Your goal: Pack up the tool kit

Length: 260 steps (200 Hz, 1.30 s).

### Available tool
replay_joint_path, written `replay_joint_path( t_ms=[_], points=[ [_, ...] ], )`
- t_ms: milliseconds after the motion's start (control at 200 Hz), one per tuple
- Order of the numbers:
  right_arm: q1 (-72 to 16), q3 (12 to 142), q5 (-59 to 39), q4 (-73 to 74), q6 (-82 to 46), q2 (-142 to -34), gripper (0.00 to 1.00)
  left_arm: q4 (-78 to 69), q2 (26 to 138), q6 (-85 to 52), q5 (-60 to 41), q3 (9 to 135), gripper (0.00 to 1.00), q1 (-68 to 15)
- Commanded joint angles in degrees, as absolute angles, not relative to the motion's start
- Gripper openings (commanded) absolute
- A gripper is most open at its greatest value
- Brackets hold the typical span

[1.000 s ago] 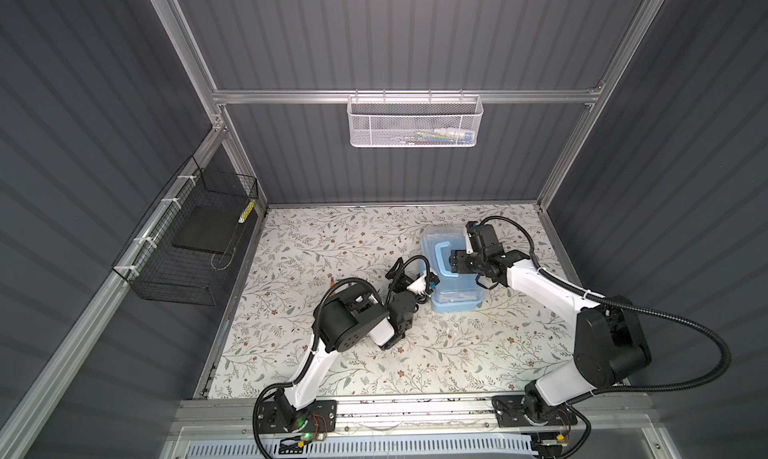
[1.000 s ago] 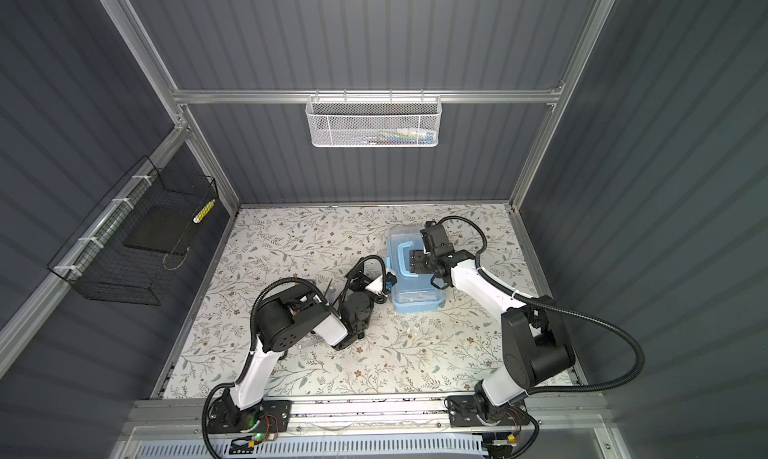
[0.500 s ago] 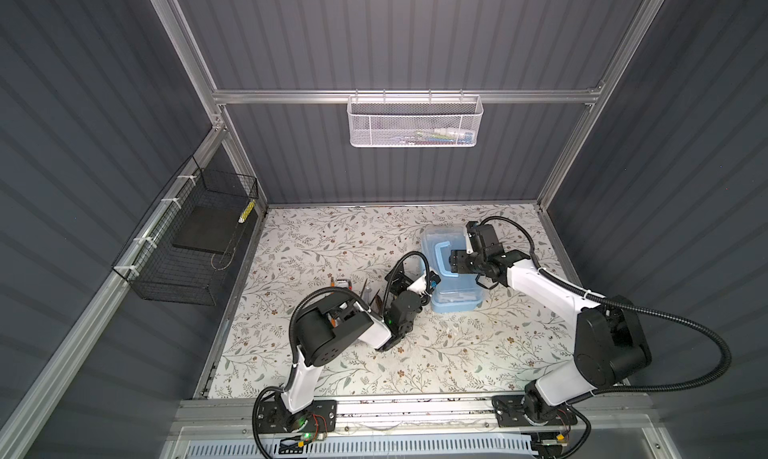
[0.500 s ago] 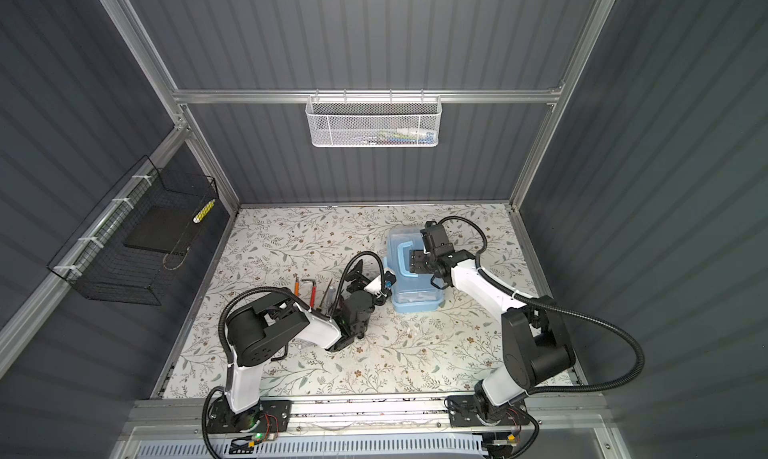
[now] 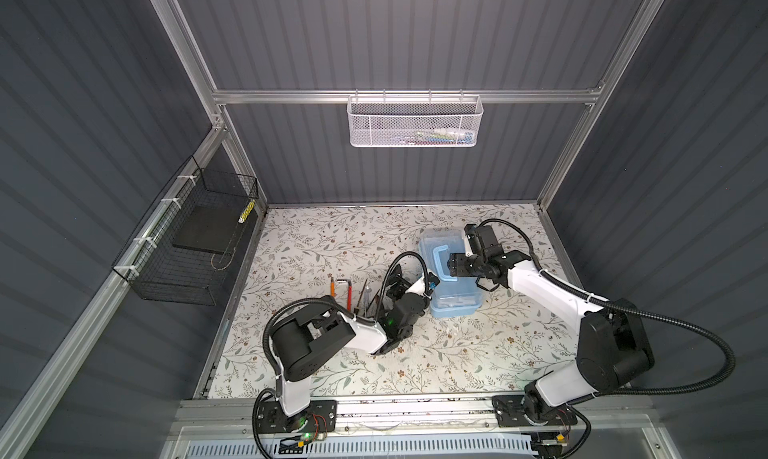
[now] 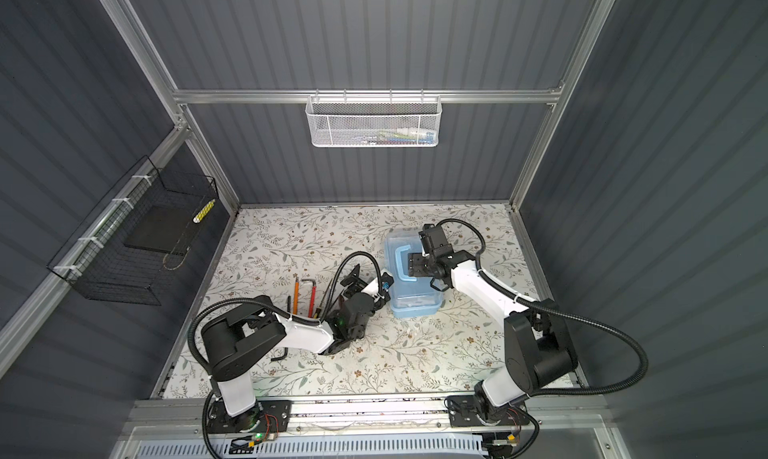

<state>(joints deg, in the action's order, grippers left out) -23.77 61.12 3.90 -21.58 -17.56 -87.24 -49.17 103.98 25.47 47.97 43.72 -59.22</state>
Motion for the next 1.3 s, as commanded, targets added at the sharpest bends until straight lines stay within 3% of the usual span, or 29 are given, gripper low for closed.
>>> replay_joint_path(
  t_ms=[0, 295, 500, 780, 920, 1111, 1296],
  points=[
    [-24.3, 60.0, 2.5, -29.4, -17.7, -85.4, 0.78, -38.5, 100.1, 17.4, 46.3, 47.8, 1.00, -59.3],
    [-24.3, 59.8, 2.0, -29.2, -18.5, -81.0, 0.85, -22.6, 92.7, 4.4, 34.5, 50.1, 1.00, -55.7],
    [-24.2, 60.2, 2.3, -29.0, -18.7, -82.2, 0.99, -17.1, 91.8, 0.0, 25.8, 52.4, 1.00, -55.3],
    [-24.2, 59.5, 2.3, -29.1, -19.2, -78.6, 0.99, -14.2, 89.2, -7.3, 16.3, 52.4, 0.96, -53.8],
    [-24.1, 58.7, -1.4, -28.6, -19.9, -76.3, 0.93, -13.1, 87.4, -11.2, 10.0, 51.0, 0.91, -50.8],
    [-24.3, 58.5, -10.0, -26.8, -23.1, -74.4, 0.74, -9.8, 87.0, -12.8, 8.3, 51.7, 0.89, -50.4],
    [-25.0, 58.7, -13.6, -27.0, -25.5, -75.7, 0.69, -8.9, 86.2, -14.5, 5.3, 50.5, 0.88, -49.9]
  ],
)
